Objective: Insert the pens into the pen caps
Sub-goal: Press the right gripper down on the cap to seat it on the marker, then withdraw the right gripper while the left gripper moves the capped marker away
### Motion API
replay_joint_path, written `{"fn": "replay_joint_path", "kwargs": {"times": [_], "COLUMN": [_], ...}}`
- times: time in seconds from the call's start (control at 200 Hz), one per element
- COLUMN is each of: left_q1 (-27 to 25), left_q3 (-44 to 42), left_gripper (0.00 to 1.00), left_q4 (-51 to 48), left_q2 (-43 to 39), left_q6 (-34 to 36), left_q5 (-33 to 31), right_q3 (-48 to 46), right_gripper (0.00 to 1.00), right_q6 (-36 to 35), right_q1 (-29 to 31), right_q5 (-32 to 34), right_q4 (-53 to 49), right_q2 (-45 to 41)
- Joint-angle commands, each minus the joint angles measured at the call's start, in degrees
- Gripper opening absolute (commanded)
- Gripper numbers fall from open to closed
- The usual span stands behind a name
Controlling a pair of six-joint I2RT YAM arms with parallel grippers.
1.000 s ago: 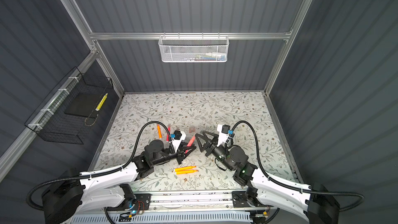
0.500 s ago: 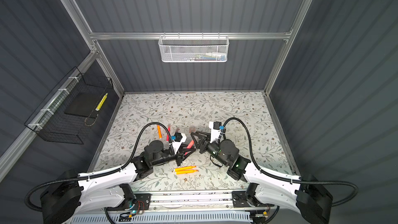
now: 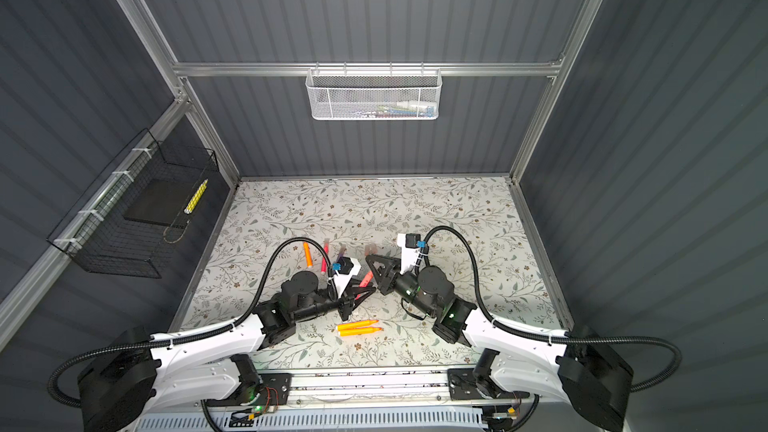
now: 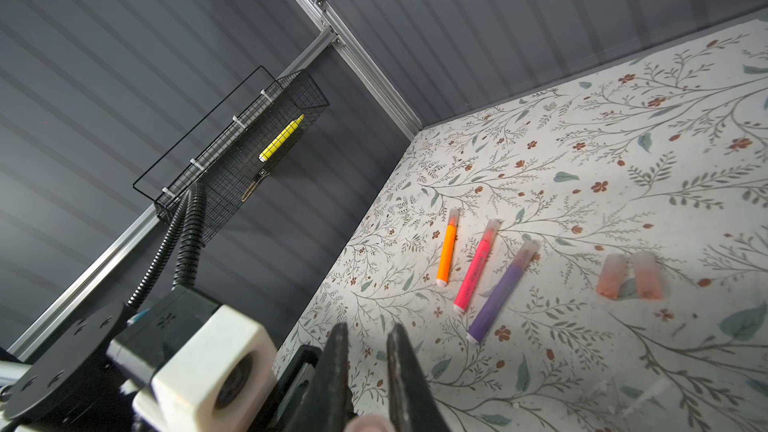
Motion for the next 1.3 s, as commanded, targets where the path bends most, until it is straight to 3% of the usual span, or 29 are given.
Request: {"fn": "replay_joint_path", "kwargs": {"times": [0.0, 0.285, 0.465, 0.8, 0.9, 0.955, 1.125, 1.296], "left_q1": [-0.24, 1.53, 12.87, 17.62, 17.88, 17.83, 17.22, 17.05], "left_q3": [4.64, 9.48, 12.14, 16.58, 16.57, 16.90, 15.46, 17.04], "left_gripper": [0.00, 0.00, 0.00, 0.00, 0.00, 0.00, 0.00, 0.00], "left_q4": [0.44, -0.77, 0.73, 2.46, 2.04, 0.36, 0.71, 1.18], "left_q2": [-0.22, -3.37, -3.13, 0.87, 0.50, -0.01, -1.90, -1.00], "left_q6": [1.19, 3.33, -3.32, -6.23, -5.77, -4.58, -0.36, 1.15], "left_q5": [-7.76, -17.49, -3.16, 9.83, 8.88, 4.75, -3.79, -5.68], "right_q3": [1.23, -2.04, -3.39, -6.20, -6.86, -6.45, -1.51, 3.34], "right_gripper": [0.00, 0.00, 0.00, 0.00, 0.00, 0.00, 0.00, 0.00], "right_q6": [-0.46, 0.38, -0.73, -5.01, -6.11, -5.43, 1.67, 4.56], "right_q1": [1.92, 4.46, 5.36, 7.62, 8.93, 9.36, 11.39, 13.67], "right_q5": [-2.56, 0.69, 0.45, -4.57, -4.07, -3.23, 2.31, 2.59], "right_q4": [0.33, 5.43, 7.06, 15.63, 17.13, 16.52, 3.99, 0.10], "right_q2": [2.80, 6.42, 6.27, 7.24, 8.03, 8.53, 9.66, 15.75]}}
